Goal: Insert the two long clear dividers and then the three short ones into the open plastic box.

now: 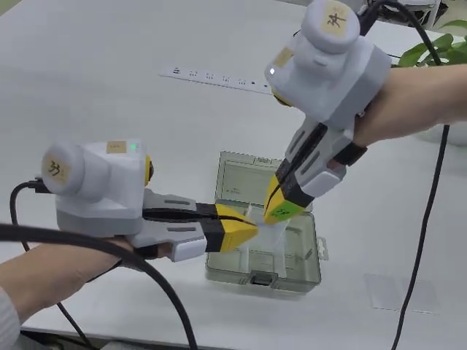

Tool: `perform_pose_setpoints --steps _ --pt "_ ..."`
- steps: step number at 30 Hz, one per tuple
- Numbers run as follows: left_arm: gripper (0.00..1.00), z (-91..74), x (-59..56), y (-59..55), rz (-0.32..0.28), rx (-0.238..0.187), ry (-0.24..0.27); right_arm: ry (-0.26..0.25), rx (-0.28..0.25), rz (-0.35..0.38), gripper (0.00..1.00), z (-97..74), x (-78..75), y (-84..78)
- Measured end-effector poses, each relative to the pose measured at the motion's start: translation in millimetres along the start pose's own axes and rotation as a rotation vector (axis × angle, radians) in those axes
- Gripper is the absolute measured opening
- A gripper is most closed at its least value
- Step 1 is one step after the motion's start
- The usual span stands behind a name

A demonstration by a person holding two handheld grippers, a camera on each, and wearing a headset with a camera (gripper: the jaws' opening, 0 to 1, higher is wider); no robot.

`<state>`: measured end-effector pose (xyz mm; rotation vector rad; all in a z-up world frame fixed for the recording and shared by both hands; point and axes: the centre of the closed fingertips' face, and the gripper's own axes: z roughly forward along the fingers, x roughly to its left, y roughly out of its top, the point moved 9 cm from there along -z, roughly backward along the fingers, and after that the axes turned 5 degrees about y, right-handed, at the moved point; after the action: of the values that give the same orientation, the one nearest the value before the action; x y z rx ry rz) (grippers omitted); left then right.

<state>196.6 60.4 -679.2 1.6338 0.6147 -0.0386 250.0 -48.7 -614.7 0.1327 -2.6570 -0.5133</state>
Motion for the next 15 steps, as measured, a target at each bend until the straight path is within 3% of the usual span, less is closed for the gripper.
perform_pose_setpoints --steps 11,15 --pt "0.01 -3.9 5.7 -4.2 0.003 0.023 0.048 -0.013 0.036 -0.017 0.02 6.6 -5.3 4.2" --pt "0.13 -7.6 11.4 -8.4 0.021 0.044 0.09 -0.039 0.039 -0.002 0.02 7.6 -10.1 2.6"
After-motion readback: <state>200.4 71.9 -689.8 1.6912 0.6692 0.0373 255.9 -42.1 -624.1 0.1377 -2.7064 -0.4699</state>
